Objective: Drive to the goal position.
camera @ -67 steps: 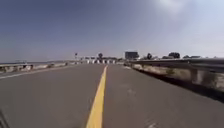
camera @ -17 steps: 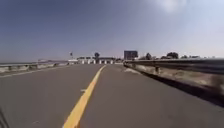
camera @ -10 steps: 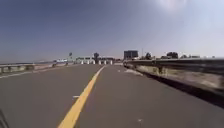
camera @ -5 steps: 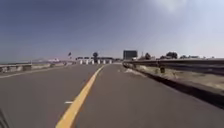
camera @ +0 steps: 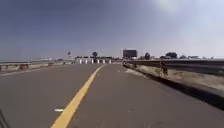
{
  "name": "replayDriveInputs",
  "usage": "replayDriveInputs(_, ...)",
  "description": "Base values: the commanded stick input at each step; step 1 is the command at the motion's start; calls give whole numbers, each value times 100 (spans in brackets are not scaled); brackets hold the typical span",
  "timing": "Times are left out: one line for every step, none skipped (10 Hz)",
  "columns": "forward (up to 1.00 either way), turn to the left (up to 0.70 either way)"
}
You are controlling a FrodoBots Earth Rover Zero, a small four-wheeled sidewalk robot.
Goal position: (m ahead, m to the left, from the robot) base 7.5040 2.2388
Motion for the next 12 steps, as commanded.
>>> replayDriveInputs(50,0)
replayDriveInputs(50,0)
replayDriveInputs(50,0)
replayDriveInputs(50,0)
replayDriveInputs(50,0)
replayDriveInputs(50,0)
replayDriveInputs(50,0)
replayDriveInputs(50,0)
replayDriveInputs(50,0)
replayDriveInputs(50,0)
replayDriveInputs(50,0)
replayDriveInputs(50,0)
